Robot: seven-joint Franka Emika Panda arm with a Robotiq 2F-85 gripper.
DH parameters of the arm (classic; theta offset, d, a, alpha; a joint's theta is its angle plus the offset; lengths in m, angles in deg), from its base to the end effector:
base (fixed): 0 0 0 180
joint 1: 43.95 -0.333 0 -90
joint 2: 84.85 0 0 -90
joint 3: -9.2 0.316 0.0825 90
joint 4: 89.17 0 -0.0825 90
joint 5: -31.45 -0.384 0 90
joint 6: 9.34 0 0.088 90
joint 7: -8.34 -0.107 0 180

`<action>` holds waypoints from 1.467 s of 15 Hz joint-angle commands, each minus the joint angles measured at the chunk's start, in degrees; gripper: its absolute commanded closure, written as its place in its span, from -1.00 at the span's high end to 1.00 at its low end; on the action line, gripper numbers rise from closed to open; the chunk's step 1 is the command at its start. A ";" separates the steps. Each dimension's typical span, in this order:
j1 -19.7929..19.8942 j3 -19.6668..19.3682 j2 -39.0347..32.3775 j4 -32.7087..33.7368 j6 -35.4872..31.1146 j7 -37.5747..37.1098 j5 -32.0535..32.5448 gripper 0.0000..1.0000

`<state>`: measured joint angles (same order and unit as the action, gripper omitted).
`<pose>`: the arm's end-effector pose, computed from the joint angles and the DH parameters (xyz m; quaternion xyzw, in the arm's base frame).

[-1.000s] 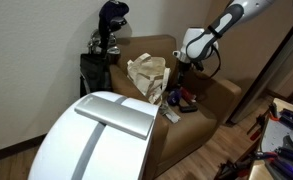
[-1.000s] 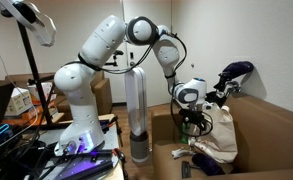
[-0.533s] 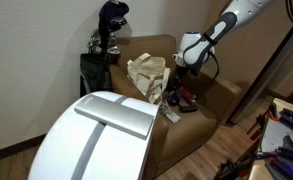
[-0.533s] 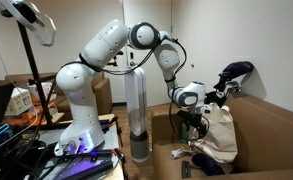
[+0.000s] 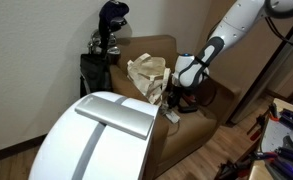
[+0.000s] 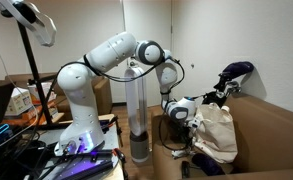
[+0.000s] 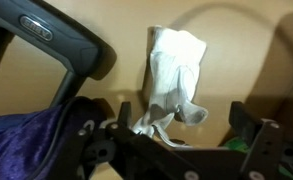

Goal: Put the glove on the armrest of the chair then put he blue object in the bag

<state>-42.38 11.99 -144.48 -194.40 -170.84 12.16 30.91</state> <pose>0.5761 0.0136 -0.0389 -0.9989 -0.0280 0.0284 0.0234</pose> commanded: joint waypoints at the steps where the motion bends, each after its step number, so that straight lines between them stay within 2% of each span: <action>1: 0.90 1.70 -5.24 4.58 -6.50 -4.55 -3.76 1.00; 8: -0.81 -0.96 -11.70 10.54 -5.06 -13.69 -8.27 1.00; 12: -0.95 -0.89 -14.48 13.37 -6.12 -12.47 -6.94 1.00; 13: 0.52 0.85 -14.88 14.03 -5.89 -10.42 -6.43 1.00; 14: 0.39 0.95 -15.13 14.46 -6.00 -9.72 -6.01 1.00; 15: 0.12 0.96 -15.37 14.96 -5.68 -9.57 -5.92 0.50; 17: 0.21 1.34 -15.61 15.44 -5.41 -9.06 -5.92 0.37; 22: 0.57 1.77 -15.39 15.70 -5.02 -8.72 -6.04 -0.34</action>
<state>-42.66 13.03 -159.41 -179.78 -176.43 1.53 24.62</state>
